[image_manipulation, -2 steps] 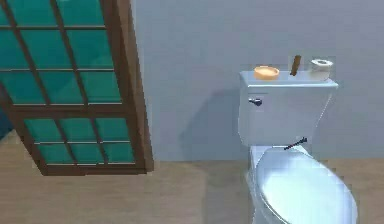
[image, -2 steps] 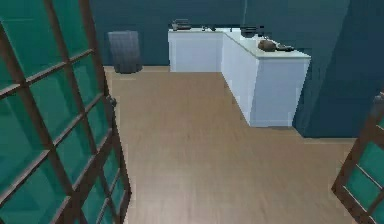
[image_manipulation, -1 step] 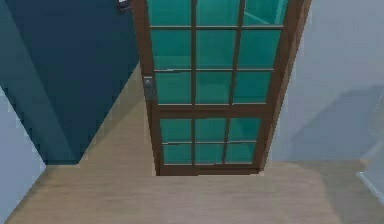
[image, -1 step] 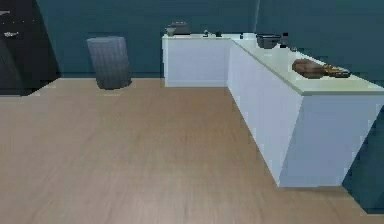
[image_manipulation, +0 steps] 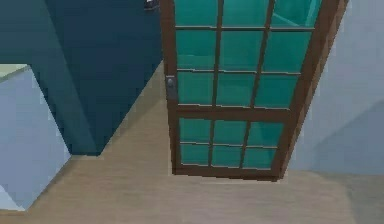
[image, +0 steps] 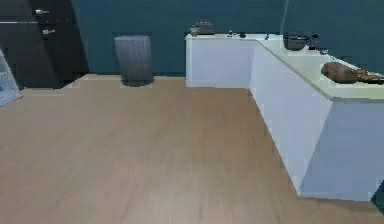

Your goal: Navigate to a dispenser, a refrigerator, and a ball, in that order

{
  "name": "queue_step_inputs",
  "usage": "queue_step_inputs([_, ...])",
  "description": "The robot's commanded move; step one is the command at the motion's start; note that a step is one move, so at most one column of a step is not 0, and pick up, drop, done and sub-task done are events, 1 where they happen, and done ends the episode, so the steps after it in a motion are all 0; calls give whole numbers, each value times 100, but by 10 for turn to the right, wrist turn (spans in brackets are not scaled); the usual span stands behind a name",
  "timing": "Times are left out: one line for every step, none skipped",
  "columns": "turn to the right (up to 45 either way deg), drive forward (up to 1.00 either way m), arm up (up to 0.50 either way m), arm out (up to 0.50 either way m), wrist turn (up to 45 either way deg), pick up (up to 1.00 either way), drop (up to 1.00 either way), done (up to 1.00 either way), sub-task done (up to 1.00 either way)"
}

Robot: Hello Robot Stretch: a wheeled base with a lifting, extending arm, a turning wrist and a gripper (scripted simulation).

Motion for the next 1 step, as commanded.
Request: queue_step_inputs([0, 40, 0, 0, 0, 0, 0, 0, 0])
